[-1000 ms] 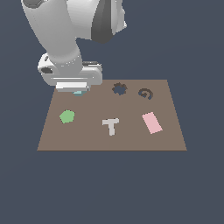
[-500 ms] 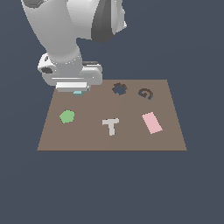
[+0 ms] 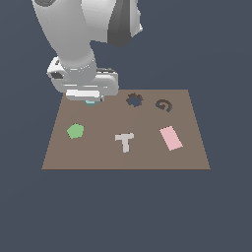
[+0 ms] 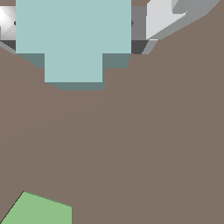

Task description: Insert a designated object into the corresponding slot on a board.

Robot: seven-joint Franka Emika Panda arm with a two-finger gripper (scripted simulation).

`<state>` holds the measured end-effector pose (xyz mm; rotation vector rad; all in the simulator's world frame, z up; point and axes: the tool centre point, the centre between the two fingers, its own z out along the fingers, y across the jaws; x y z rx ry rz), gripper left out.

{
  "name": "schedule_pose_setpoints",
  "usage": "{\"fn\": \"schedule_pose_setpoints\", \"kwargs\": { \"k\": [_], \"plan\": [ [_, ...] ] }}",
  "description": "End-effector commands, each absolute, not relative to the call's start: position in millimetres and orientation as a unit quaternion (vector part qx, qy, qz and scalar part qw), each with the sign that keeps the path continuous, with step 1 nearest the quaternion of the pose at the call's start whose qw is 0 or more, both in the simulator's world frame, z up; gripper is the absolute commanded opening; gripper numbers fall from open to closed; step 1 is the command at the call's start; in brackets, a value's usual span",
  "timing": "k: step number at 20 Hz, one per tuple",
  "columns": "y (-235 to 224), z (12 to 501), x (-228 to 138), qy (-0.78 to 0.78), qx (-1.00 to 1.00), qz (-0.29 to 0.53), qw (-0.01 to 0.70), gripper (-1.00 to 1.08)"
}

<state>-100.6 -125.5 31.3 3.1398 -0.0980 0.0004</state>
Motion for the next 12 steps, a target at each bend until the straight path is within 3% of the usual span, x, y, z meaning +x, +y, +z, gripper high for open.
{"fn": "schedule_pose_setpoints", "kwargs": {
  "k": [1, 12],
  "plan": [
    [-120, 32, -104, -0.051, 0.999, 0.000, 0.000, -1.00],
    [-84, 34, -120, -0.181, 0.984, 0.000, 0.000, -1.00]
  ]
}}
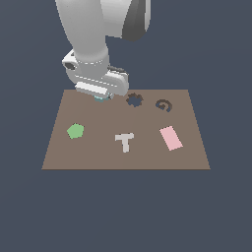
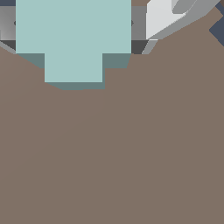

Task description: Insert a designated object into the corresponding slot on a board.

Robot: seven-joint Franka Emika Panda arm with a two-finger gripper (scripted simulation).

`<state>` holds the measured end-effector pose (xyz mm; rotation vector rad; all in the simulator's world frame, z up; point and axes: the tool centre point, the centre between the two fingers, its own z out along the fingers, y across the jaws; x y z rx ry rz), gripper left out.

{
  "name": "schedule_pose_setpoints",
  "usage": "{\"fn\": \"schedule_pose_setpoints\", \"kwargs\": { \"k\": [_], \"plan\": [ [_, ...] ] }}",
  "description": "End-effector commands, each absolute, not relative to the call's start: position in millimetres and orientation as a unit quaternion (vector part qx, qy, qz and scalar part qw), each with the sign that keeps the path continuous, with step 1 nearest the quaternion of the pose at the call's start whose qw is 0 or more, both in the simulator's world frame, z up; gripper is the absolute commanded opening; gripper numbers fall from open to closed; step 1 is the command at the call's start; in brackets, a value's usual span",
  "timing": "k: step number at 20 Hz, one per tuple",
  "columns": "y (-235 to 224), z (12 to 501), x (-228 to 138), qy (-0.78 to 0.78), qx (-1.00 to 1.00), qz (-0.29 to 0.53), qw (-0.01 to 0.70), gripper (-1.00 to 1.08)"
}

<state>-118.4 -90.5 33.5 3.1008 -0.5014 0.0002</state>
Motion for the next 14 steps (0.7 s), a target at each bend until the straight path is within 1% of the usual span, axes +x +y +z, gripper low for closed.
{"fn": "schedule_pose_setpoints", "kwargs": {
  "k": [1, 14],
  "plan": [
    [-80, 34, -122, -0.195, 0.981, 0.000, 0.000, -1.00],
    [-18, 38, -124, -0.387, 0.922, 0.000, 0.000, -1.00]
  ]
}}
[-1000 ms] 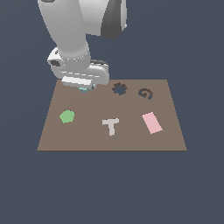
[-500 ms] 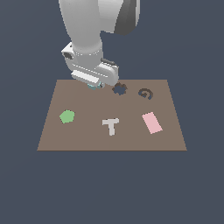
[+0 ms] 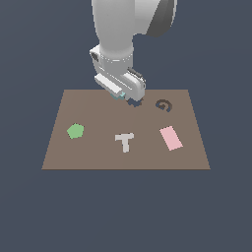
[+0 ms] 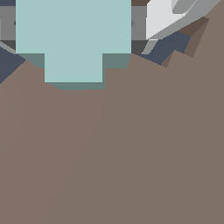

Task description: Insert a designated object into the corresponding slot on a board.

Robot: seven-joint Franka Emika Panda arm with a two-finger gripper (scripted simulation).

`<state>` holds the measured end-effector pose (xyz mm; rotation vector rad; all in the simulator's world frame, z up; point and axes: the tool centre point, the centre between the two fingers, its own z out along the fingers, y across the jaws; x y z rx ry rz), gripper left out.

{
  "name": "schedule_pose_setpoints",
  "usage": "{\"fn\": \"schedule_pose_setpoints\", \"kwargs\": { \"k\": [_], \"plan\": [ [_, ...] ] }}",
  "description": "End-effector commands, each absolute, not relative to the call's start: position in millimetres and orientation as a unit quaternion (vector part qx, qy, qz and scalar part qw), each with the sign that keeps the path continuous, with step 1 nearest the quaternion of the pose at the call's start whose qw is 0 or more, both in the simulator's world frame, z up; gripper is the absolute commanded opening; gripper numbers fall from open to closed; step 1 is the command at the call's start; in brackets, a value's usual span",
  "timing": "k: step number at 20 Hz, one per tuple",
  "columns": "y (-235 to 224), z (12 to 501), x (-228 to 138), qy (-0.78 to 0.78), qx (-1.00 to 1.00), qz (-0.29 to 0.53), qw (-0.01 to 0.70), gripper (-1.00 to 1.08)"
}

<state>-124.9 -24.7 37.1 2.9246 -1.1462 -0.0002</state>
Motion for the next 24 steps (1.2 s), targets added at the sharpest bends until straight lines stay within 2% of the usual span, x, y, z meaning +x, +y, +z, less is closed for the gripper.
{"fn": "schedule_pose_setpoints", "kwargs": {
  "k": [1, 12, 24],
  "plan": [
    [-13, 38, -123, -0.399, 0.917, 0.000, 0.000, -1.00],
    [21, 40, -110, -0.502, 0.865, 0.000, 0.000, -1.00],
    [35, 41, -101, -0.547, 0.837, 0.000, 0.000, -1.00]
  ]
}}
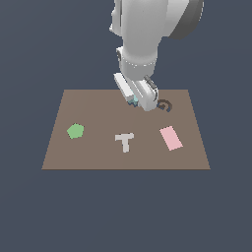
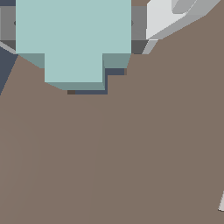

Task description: Insert a designated object into the corresponding slot on a board.

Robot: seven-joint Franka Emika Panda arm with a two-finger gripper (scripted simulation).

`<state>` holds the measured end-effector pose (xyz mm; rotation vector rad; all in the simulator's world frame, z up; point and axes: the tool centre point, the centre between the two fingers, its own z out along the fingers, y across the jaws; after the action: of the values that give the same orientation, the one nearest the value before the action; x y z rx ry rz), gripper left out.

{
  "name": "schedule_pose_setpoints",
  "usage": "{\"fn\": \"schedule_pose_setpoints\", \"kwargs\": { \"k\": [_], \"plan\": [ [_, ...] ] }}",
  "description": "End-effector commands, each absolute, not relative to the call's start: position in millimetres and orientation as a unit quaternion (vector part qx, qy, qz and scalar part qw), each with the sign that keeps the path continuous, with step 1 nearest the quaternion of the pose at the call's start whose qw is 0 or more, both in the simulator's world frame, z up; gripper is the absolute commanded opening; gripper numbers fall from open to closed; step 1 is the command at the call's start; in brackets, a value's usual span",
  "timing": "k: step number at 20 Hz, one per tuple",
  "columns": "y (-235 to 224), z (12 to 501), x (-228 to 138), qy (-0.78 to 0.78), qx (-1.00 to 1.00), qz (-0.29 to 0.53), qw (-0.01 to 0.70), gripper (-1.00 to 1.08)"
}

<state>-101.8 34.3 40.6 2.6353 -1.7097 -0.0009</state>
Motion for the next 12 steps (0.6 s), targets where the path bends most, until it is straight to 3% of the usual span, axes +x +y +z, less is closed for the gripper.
{"fn": "schedule_pose_setpoints", "kwargs": {
  "k": [1, 12],
  "plan": [
    [35.0, 40.8, -100.7, -0.548, 0.836, 0.000, 0.000, -1.00],
    [33.9, 35.5, -101.0, -0.546, 0.838, 0.000, 0.000, -1.00]
  ]
}}
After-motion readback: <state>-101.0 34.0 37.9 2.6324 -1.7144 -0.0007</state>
